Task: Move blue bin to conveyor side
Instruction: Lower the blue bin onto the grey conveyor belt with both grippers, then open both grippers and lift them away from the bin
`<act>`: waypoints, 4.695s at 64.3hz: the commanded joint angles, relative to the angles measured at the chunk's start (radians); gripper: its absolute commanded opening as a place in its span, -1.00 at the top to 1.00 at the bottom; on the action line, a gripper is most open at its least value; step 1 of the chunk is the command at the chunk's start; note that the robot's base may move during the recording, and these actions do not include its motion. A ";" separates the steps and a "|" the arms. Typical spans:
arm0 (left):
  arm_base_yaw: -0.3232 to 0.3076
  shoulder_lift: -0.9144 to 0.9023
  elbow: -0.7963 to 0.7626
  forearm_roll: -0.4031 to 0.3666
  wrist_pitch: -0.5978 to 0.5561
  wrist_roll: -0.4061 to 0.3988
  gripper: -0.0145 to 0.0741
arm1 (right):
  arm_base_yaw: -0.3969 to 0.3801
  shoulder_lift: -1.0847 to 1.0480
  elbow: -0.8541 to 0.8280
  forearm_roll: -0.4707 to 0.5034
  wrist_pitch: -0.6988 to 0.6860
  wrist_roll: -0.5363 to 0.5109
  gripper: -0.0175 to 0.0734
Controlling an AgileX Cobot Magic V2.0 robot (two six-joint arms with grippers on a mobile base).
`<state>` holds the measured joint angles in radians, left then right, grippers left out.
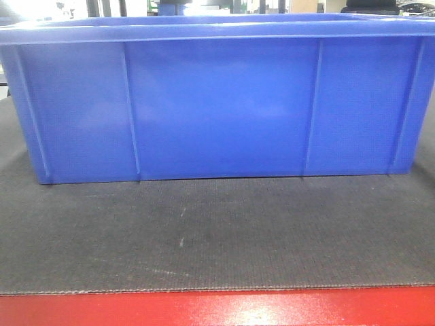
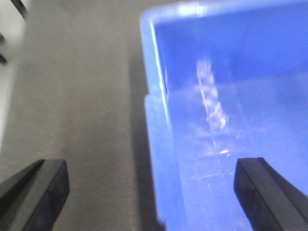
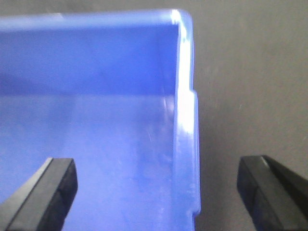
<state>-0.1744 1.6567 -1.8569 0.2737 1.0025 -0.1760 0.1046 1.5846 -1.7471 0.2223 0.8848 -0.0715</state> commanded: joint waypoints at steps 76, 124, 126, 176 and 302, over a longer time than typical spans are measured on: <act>-0.002 -1.443 1.344 -0.043 -0.648 0.019 0.67 | -0.002 -1.409 1.351 -0.068 -0.668 -0.097 0.72; -0.002 -1.474 1.344 -0.043 -0.638 0.019 0.67 | -0.002 -1.438 1.350 -0.068 -0.677 -0.097 0.72; -0.002 -1.474 1.344 -0.043 -0.635 0.019 0.67 | -0.002 -1.438 1.350 -0.068 -0.677 -0.097 0.72; 0.182 -1.657 1.857 -0.218 -1.003 0.133 0.71 | -0.002 -1.438 1.350 -0.068 -0.677 -0.097 0.72; 0.182 -1.657 1.857 -0.218 -1.018 0.133 0.71 | -0.081 -1.585 1.747 -0.079 -0.878 -0.067 0.72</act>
<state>0.0051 0.0042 0.0023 0.0608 0.0087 -0.0463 0.0273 0.0067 0.0005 0.1470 0.0368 -0.1410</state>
